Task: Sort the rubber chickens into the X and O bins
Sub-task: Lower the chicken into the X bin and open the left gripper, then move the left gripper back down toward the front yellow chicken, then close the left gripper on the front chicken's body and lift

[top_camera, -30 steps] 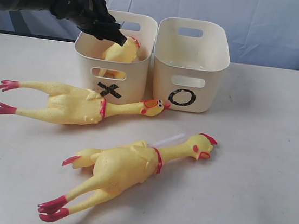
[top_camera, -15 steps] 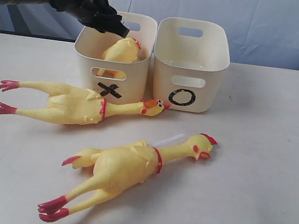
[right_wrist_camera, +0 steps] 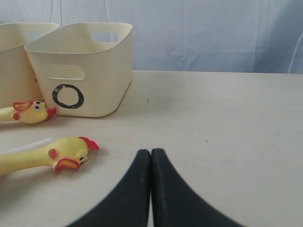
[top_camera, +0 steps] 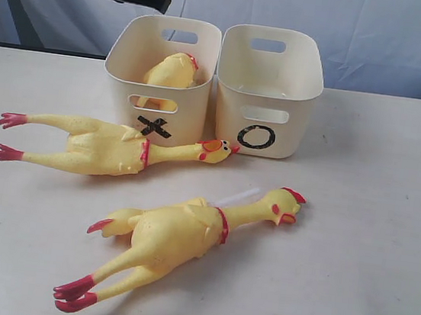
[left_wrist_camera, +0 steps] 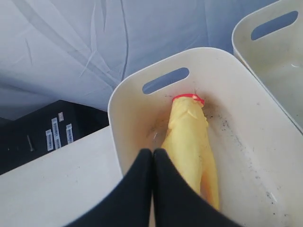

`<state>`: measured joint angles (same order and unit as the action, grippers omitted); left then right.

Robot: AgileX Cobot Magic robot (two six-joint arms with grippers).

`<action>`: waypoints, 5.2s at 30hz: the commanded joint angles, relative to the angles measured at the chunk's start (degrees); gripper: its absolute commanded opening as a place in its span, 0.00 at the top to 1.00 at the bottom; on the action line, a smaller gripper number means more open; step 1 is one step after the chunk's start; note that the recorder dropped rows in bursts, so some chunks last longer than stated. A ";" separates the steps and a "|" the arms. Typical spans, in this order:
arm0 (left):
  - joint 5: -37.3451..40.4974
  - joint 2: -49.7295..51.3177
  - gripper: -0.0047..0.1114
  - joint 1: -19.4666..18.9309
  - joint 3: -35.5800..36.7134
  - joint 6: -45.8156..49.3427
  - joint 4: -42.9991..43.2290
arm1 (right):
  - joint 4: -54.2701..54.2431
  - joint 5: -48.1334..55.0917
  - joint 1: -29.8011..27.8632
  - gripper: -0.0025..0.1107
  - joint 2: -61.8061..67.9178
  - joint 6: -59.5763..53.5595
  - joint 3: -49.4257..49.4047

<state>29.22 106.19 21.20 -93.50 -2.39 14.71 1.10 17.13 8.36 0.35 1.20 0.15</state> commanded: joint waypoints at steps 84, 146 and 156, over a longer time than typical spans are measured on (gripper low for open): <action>-10.45 -24.94 0.46 16.15 57.36 31.50 -11.47 | 0.28 -0.51 -0.36 0.98 -0.35 -0.08 -0.15; -23.19 -11.02 0.96 16.03 57.36 31.50 -6.02 | 0.28 -0.51 -0.36 0.98 -0.35 -0.08 -0.15; -20.57 -14.86 0.96 16.03 57.36 31.50 -4.38 | 0.28 -0.51 -0.36 0.98 -0.35 -0.08 -0.15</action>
<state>8.15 93.00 36.87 -36.30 29.38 9.82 1.10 17.13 8.36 0.35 1.20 0.15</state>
